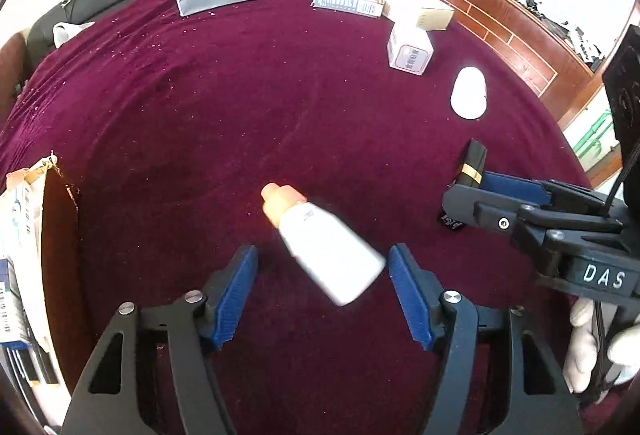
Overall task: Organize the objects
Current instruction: 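Grasp the orange-capped white bottle with left gripper while right gripper grasps the black-gold lipstick, then carry the bottle and lipstick into the tray and open both grippers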
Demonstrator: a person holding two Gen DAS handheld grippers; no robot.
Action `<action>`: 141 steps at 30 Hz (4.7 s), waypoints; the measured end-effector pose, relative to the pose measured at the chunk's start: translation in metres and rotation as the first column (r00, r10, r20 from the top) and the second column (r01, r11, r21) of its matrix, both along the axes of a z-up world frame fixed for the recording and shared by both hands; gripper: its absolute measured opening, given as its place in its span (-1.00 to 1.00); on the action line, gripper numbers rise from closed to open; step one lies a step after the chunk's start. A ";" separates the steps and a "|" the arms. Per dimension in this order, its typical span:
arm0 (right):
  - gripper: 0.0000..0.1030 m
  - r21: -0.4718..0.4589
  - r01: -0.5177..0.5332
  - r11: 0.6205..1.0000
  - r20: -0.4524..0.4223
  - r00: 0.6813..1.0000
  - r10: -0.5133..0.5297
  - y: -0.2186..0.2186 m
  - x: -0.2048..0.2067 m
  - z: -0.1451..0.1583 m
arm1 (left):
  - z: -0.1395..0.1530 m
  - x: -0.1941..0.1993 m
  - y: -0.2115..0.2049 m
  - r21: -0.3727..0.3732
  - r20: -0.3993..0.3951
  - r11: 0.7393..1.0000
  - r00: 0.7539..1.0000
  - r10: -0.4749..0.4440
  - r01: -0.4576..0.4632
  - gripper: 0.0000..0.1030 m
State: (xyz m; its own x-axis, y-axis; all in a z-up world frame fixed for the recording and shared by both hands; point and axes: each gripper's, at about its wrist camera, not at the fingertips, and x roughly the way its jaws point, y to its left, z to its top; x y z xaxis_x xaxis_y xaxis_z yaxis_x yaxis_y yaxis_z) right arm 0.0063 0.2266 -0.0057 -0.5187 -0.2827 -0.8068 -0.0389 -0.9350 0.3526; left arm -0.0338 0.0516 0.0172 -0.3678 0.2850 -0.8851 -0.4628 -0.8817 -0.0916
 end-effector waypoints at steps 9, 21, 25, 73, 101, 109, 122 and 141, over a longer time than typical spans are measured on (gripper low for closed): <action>0.17 0.022 0.122 0.992 -0.174 0.978 -0.116 0.012 0.023 0.045 | -0.004 -0.016 0.006 0.014 -0.027 0.993 0.993 0.117 -0.117 0.20; 0.72 0.018 0.105 0.994 -0.044 0.994 -0.104 0.006 0.017 0.032 | 0.000 -0.002 -0.013 -0.004 -0.031 0.996 0.996 0.087 -0.088 -0.57; -0.07 0.160 0.112 0.981 0.031 0.993 -0.118 -0.016 -0.001 0.022 | -0.001 0.002 -0.019 0.029 -0.036 0.995 0.994 0.099 -0.098 -0.57; -0.71 0.257 0.051 0.965 0.007 0.998 -0.055 -0.048 0.033 0.035 | 0.027 0.068 -0.024 0.091 -0.147 0.996 0.989 0.026 -0.012 -0.57; -0.71 0.256 -0.106 0.961 -0.136 0.980 0.145 -0.139 0.083 0.098 | 0.081 0.123 -0.110 0.239 -0.253 0.969 0.960 0.117 -0.055 -0.56; -0.71 0.248 -0.198 0.948 -0.142 0.961 0.238 -0.180 0.085 0.099 | 0.086 0.128 -0.163 0.254 -0.273 0.958 0.940 0.203 -0.134 -0.56; -0.70 0.197 -0.405 0.893 -0.081 0.901 0.426 -0.257 0.078 0.081 | 0.061 0.123 -0.272 0.231 -0.238 0.913 0.890 0.388 -0.336 -0.56; -0.70 0.205 -0.466 0.861 0.077 0.884 0.460 -0.310 0.017 0.034 | 0.021 0.077 -0.301 0.165 -0.120 0.907 0.905 0.408 -0.387 -0.56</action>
